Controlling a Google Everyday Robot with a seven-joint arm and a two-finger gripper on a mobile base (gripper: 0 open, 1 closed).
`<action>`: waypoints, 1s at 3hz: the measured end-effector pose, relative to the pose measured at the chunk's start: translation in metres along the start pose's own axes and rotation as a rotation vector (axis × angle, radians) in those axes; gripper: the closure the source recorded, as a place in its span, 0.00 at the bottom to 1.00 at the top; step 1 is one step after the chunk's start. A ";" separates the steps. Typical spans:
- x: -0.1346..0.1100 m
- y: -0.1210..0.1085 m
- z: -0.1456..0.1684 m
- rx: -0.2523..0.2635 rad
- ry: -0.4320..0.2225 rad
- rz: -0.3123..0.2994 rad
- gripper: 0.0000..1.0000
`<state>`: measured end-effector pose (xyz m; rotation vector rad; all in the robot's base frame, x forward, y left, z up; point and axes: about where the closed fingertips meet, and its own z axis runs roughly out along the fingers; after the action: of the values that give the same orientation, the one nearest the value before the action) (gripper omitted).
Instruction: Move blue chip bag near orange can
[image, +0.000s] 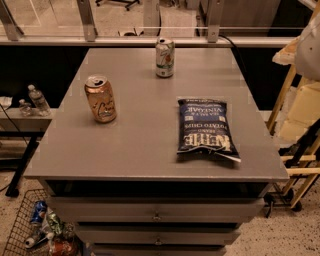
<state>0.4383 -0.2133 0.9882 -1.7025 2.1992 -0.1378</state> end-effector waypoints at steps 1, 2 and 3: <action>0.000 0.000 0.000 0.000 0.000 0.000 0.00; -0.023 -0.009 0.014 -0.017 -0.053 -0.017 0.00; -0.048 -0.023 0.031 -0.039 -0.074 0.000 0.00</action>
Offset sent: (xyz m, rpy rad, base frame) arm 0.0419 0.0487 -0.0182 0.1103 0.0173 0.0829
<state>0.4800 -0.1699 0.9766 -1.7002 2.1616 -0.0321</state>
